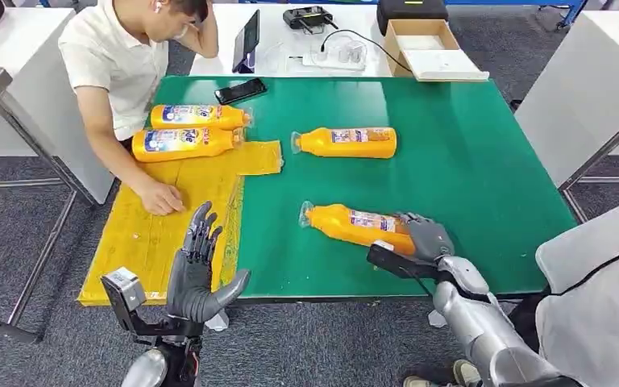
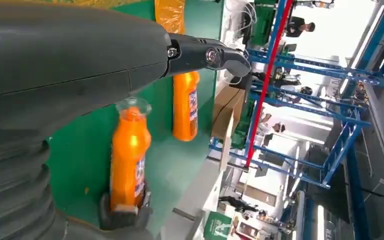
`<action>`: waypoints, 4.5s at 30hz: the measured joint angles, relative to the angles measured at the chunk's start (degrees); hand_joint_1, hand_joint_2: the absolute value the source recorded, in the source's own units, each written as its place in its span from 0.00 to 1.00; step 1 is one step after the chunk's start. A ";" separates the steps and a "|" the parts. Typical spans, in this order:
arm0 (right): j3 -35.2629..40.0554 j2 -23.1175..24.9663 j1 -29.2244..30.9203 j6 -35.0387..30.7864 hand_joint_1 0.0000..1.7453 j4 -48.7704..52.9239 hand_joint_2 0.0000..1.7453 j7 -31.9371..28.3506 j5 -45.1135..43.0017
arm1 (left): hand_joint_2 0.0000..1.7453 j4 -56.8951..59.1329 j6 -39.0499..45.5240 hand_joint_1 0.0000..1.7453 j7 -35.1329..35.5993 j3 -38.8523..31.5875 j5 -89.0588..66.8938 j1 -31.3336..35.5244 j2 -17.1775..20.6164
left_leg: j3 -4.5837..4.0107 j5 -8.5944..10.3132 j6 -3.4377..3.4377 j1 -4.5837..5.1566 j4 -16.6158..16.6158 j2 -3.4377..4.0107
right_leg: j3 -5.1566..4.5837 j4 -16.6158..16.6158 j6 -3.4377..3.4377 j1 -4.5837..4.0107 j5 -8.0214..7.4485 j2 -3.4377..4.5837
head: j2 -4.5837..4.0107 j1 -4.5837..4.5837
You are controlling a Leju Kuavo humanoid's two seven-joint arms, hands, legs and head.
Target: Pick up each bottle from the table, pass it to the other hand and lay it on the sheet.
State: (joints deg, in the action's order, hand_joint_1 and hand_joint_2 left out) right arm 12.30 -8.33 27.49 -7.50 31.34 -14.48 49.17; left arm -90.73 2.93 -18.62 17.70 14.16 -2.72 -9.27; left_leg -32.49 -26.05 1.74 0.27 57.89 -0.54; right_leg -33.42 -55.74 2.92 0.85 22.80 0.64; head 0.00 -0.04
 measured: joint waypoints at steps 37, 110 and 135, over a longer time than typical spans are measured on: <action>16.33 14.58 -18.52 -5.64 1.00 32.56 1.00 -14.18 -17.67 | 1.00 3.65 -0.79 0.00 -2.47 8.04 9.22 -1.62 0.83 | -1.02 0.05 -0.08 -0.18 -0.01 -0.04 | -0.94 -0.09 -0.05 -0.09 0.01 -0.01 | 0.00 0.00; -11.43 17.35 -27.00 -17.51 0.00 49.20 0.00 -23.69 -36.01 | 1.00 51.69 31.49 1.00 18.95 1.42 -79.89 27.71 3.02 | -1.11 0.18 -0.03 -0.05 0.00 -0.11 | -1.00 -0.11 0.00 0.01 -0.07 -0.03 | 0.00 0.00; -12.09 17.40 -25.38 -15.47 0.00 42.29 0.00 -23.69 -36.38 | 1.00 57.27 9.02 0.00 10.14 -1.11 -68.68 32.91 2.99 | -0.22 0.20 -0.03 -0.04 -0.03 -0.44 | 0.02 -0.12 -0.01 0.01 -0.01 -0.27 | -0.02 0.07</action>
State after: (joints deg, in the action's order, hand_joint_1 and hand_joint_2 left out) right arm 0.22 9.07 2.11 -22.97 73.64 -38.16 12.79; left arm -33.46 11.95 -8.48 16.59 -54.51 30.19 -6.27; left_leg -32.70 -25.85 1.71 0.23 57.86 -0.98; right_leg -33.41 -55.85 2.90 0.87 22.79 0.37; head -0.02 0.02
